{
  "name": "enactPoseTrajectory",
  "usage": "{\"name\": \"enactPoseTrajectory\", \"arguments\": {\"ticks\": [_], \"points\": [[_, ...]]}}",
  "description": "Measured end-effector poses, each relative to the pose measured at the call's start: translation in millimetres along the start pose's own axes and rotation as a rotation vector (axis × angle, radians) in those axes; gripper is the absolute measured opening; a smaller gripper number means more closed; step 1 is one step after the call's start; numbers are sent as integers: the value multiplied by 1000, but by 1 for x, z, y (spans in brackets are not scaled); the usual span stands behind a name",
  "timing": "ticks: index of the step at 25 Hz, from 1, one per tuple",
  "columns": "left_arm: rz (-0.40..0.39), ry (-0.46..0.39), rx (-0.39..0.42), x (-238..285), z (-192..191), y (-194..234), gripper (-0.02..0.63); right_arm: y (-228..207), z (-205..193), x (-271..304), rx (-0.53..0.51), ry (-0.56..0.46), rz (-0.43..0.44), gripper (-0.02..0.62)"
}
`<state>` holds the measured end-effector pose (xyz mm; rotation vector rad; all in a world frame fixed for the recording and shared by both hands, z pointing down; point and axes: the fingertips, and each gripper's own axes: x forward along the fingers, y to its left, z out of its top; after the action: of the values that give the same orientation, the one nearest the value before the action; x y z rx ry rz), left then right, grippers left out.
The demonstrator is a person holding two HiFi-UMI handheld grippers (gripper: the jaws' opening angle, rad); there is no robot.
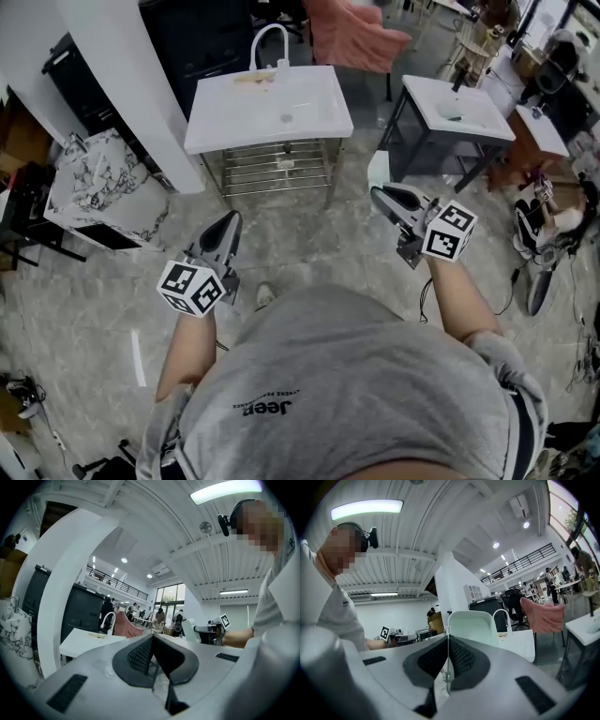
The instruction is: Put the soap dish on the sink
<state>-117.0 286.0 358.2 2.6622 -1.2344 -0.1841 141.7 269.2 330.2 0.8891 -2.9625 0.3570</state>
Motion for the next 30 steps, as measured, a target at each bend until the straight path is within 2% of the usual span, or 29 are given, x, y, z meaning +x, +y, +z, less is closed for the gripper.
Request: {"name": "enactPoseTrajectory", "arguments": {"ticks": [5, 10, 12, 19, 25, 30], "points": [[-50, 18, 10, 18, 28, 91, 14, -24, 15, 93, 15, -9, -39, 60], [-52, 35, 24, 30, 51, 182, 14, -48, 33, 175, 30, -23, -64, 60], [-57, 42, 17, 37, 53, 206, 14, -57, 36, 197, 31, -20, -70, 60], [-97, 72, -4, 81, 48, 247, 14, -98, 36, 233, 46, -1, -103, 60], [-99, 95, -26, 141, 44, 273, 14, -165, 41, 249, 77, 2, -109, 60], [-56, 91, -4, 205, 40, 284, 14, -240, 46, 263, 85, 2, -55, 60]]}}
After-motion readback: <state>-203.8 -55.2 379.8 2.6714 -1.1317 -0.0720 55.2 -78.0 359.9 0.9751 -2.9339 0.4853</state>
